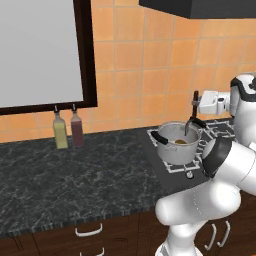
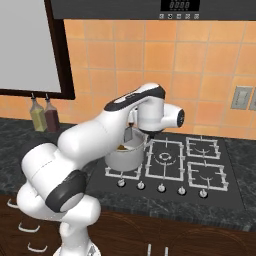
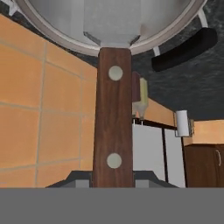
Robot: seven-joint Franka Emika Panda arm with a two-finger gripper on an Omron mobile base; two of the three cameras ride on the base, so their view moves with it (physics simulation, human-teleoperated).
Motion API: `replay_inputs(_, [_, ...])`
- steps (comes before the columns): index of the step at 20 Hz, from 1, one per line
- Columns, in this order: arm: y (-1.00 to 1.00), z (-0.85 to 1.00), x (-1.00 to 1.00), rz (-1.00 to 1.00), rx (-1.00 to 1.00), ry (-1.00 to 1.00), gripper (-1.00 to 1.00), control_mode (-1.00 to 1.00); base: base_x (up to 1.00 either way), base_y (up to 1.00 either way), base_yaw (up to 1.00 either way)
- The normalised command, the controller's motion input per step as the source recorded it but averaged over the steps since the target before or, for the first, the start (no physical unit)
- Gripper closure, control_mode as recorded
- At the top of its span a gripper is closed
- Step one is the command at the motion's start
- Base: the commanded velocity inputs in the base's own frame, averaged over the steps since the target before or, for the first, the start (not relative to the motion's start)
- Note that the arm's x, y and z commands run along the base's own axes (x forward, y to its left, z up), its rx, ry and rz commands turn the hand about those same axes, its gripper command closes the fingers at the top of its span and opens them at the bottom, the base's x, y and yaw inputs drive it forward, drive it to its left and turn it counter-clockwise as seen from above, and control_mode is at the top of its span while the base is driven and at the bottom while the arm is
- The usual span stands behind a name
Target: Put the broccoli and avocado in the pot. Retrieve the spatula and lightly stir the vegetables in the pot.
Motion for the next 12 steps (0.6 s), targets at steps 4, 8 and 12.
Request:
replay_inputs(4, [0.0,-0.42,0.0,-0.01,0.01,0.0,1.0,-1.0,0.0,0.0,0.0])
replay_inputs(8, [0.0,-0.47,0.0,-0.02,0.0,0.0,1.0,-1.0,0.0,0.0,0.0])
replay_inputs(12, [0.01,-0.36,0.01,-0.03,0.0,0.0,1.0,-1.0,0.0,0.0,0.0])
